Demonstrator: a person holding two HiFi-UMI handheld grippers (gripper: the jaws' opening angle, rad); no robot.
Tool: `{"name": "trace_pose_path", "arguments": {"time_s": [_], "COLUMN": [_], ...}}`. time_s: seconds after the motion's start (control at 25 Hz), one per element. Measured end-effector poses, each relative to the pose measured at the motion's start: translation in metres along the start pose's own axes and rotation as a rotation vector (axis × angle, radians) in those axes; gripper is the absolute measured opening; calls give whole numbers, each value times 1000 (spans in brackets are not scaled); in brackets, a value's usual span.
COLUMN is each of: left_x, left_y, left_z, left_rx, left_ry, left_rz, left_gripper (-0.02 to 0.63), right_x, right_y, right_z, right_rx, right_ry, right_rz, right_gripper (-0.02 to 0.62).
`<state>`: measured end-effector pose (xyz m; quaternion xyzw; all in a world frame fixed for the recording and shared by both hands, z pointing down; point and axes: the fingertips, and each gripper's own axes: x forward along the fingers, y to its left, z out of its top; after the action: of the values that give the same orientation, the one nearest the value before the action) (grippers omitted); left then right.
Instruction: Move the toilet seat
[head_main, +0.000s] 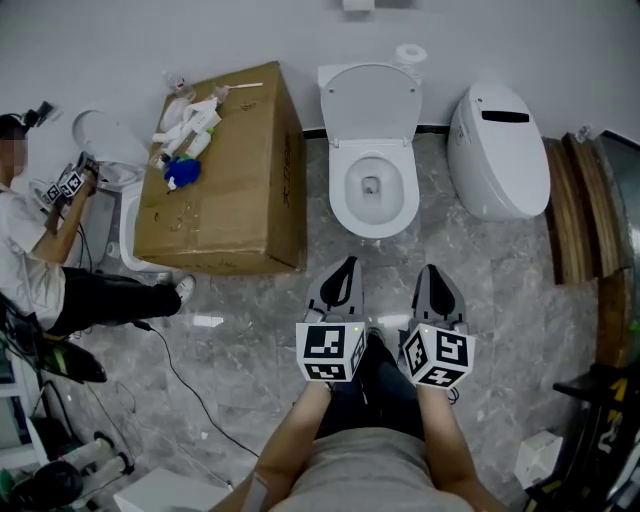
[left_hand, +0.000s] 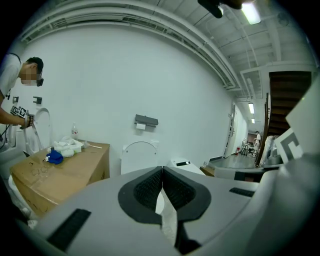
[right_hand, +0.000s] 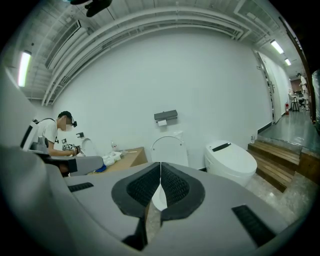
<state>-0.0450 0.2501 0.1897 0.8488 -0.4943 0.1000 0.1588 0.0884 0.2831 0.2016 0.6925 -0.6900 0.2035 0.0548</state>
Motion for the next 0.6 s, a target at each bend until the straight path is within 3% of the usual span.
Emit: {"name": "trace_pose_path", "arguments": {"time_s": [0.6], "left_x": [52], "left_y": [10], "left_z": [7], "left_rx": [-12], "left_ry": [18], "left_rz": [46], "left_gripper": [17], "right_x": [58], "right_y": [-24], "right_z": [8], "right_rx": [13], "right_ry": [36], "right_rz": [36], "right_gripper": [17]}}
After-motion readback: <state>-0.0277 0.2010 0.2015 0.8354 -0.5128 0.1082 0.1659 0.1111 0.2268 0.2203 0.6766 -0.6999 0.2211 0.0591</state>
